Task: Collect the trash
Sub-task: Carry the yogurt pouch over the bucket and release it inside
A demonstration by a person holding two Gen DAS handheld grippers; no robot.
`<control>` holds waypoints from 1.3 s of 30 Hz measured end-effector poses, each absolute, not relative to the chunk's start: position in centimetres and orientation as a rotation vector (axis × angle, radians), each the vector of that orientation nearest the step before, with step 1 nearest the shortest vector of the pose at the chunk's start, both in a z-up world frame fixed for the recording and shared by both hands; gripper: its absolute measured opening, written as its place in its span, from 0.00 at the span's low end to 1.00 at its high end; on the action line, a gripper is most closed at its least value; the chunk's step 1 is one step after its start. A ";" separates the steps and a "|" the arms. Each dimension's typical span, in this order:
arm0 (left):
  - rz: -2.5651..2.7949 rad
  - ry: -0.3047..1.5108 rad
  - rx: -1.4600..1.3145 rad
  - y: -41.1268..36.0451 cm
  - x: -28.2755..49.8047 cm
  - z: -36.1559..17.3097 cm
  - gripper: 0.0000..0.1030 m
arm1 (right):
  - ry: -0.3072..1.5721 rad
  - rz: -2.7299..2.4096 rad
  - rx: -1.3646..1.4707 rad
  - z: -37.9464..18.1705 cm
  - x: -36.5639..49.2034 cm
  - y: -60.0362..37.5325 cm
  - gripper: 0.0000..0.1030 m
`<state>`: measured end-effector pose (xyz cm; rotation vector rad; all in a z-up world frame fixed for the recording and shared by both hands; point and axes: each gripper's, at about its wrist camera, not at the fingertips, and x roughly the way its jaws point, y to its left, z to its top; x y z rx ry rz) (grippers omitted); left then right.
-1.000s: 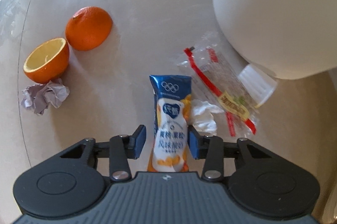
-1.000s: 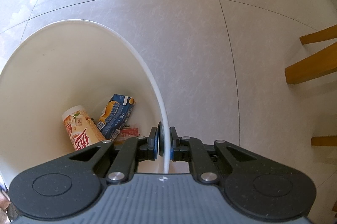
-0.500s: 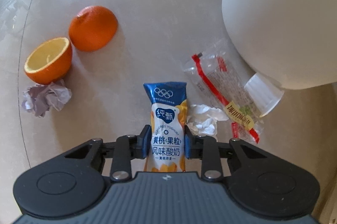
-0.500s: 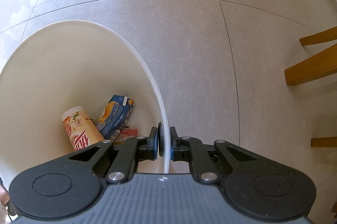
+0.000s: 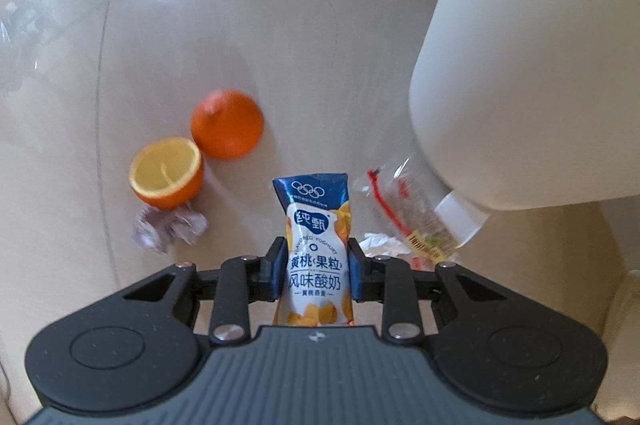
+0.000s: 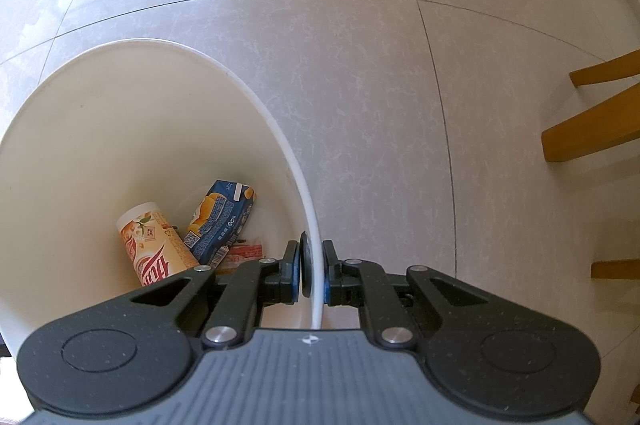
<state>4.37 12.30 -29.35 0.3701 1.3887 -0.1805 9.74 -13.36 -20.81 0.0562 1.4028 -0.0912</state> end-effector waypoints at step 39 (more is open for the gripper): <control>-0.444 1.170 0.479 -7.1 9.1 -15.4 0.79 | 1.409 -0.087 0.062 -20.9 9.7 -13.6 0.12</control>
